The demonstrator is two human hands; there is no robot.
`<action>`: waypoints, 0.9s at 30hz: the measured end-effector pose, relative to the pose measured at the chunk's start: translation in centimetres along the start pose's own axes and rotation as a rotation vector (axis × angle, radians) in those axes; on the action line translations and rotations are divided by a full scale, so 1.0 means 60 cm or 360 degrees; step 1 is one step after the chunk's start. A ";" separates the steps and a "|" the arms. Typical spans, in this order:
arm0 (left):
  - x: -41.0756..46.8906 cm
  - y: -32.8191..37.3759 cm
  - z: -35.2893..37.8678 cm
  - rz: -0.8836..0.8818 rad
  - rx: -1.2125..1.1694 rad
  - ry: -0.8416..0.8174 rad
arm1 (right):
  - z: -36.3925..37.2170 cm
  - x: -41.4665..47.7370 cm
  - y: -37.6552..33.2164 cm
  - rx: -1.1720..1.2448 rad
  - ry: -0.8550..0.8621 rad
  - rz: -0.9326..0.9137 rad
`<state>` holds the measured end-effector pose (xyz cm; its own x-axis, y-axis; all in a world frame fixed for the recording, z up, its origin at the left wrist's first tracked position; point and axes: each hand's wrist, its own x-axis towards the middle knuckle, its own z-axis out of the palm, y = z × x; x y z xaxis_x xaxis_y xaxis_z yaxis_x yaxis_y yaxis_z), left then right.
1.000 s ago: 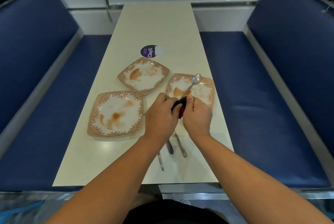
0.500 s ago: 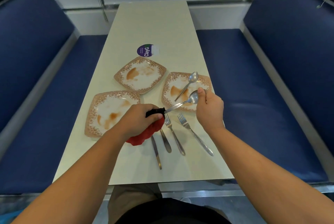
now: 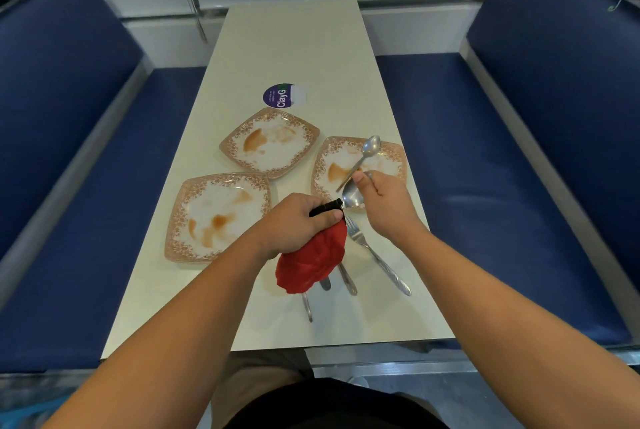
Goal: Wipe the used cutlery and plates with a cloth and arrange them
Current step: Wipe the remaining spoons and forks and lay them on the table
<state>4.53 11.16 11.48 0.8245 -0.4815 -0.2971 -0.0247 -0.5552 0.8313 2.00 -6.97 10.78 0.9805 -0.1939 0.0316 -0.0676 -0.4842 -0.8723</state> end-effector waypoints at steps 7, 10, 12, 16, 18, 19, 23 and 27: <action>-0.007 -0.011 -0.023 -0.0087 -0.0047 -0.0192 | -0.036 0.033 0.005 0.0055 0.0227 0.0077; -0.010 -0.011 -0.024 -0.0124 -0.0091 -0.0240 | -0.033 0.041 0.011 0.0103 0.0308 0.0127; -0.010 -0.007 -0.025 -0.0158 -0.0113 -0.0278 | -0.030 0.041 0.014 0.0174 0.0389 0.0186; -0.006 -0.017 -0.021 -0.0166 -0.0037 -0.0140 | -0.022 0.026 0.013 0.0357 0.0315 0.0335; -0.004 -0.026 -0.010 -0.0185 -0.0096 -0.0021 | -0.007 0.013 0.010 0.0272 0.0075 0.0387; -0.003 -0.029 -0.005 -0.0203 -0.0133 0.0019 | 0.004 0.008 0.012 0.0250 -0.0070 0.0393; -0.003 -0.038 0.012 -0.0160 0.0112 -0.0060 | 0.032 -0.007 0.020 0.0342 -0.0333 0.0384; -0.002 -0.043 -0.004 -0.0167 0.0352 0.0115 | 0.032 -0.010 0.023 0.0414 -0.0306 0.0416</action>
<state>4.61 12.81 9.48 0.8672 -0.3681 -0.3353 -0.0533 -0.7382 0.6725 1.67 -5.87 8.65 0.9548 -0.1067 -0.2774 -0.2941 -0.2030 -0.9340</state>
